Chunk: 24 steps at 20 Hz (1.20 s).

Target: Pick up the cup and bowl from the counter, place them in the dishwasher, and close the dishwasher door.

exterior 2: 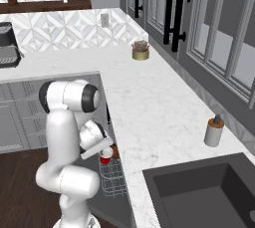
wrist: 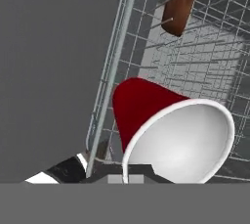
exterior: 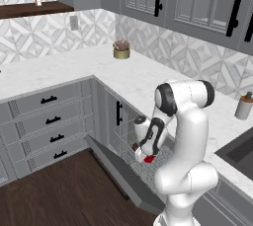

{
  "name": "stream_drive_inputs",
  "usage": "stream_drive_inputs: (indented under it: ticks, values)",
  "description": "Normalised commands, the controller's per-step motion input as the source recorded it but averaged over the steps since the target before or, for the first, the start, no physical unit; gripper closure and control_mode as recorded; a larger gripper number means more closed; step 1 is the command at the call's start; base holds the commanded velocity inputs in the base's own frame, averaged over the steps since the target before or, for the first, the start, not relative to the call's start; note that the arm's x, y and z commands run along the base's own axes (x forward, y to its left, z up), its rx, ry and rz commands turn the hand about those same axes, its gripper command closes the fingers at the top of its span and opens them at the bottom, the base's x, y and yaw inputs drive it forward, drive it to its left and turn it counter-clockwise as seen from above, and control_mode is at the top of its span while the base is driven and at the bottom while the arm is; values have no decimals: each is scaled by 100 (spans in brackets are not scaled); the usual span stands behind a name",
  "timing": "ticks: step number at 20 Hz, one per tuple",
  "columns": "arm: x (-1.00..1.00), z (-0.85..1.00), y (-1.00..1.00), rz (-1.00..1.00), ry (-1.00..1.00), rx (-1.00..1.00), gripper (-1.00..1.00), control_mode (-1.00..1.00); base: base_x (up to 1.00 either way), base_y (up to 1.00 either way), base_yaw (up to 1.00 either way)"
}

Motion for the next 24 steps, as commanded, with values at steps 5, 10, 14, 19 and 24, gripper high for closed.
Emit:
stream_drive_inputs:
  ticks: [5,10,14,19,24]
  values:
    - [53,-65,-3,-4,0,-11,100,-100,0,0,0]
    - [43,-69,0,-3,0,-9,100,-100,0,0,0]
    - [8,-17,0,-1,0,-7,-100,-100,0,0,0]
    - [-30,52,-1,-2,-6,-1,-100,-100,0,0,0]
    - [-79,100,6,0,-12,0,-100,-100,0,0,0]
